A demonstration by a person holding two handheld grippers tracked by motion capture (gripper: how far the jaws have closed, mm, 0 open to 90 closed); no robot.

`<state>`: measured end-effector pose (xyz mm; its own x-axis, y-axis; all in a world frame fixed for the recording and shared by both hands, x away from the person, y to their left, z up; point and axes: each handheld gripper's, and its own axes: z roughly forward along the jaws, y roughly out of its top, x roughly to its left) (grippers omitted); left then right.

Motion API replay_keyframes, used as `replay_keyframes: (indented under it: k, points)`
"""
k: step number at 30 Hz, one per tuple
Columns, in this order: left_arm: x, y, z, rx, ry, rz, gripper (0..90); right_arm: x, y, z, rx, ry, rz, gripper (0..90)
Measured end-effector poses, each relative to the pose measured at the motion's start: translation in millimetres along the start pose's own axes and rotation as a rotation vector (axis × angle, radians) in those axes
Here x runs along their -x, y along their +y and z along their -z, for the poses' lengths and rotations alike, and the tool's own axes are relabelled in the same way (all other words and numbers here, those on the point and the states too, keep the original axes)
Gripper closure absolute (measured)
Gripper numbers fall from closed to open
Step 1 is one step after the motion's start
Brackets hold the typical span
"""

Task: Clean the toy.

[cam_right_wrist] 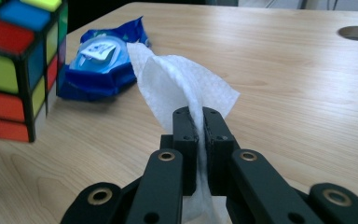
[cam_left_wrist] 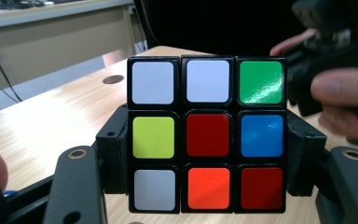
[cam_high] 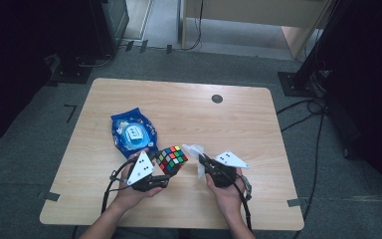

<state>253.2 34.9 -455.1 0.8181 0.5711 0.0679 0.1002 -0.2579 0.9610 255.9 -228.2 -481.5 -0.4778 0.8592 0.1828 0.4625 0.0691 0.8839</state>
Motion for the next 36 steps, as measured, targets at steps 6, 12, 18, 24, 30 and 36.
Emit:
replay_keyframes:
  k: [6,12,18,24,30,36]
  points:
    - [-5.7,0.1,3.9,0.008,0.024,0.019,34.0,-22.1,0.7,-15.3,0.074,0.128,0.137,61.4]
    - [-8.9,-0.3,4.4,0.009,0.037,0.028,34.0,-15.6,5.9,-6.1,0.071,0.075,0.092,52.1]
    - [-3.9,-4.1,-1.7,-0.007,0.039,0.025,34.0,-11.1,19.5,20.3,0.159,0.1,-0.036,44.1]
    - [8.4,-6.4,-9.0,-0.009,0.026,0.002,34.0,-29.7,32.5,29.4,0.189,0.215,-0.156,33.6]
    - [19.8,-7.5,-13.3,-0.004,0.013,-0.026,34.0,-46.6,31.6,22.7,0.139,0.257,-0.195,25.6]
    - [26.1,-7.2,-13.9,0.01,0.005,-0.054,34.0,-47.5,25.1,13.3,0.077,0.246,-0.244,29.5]
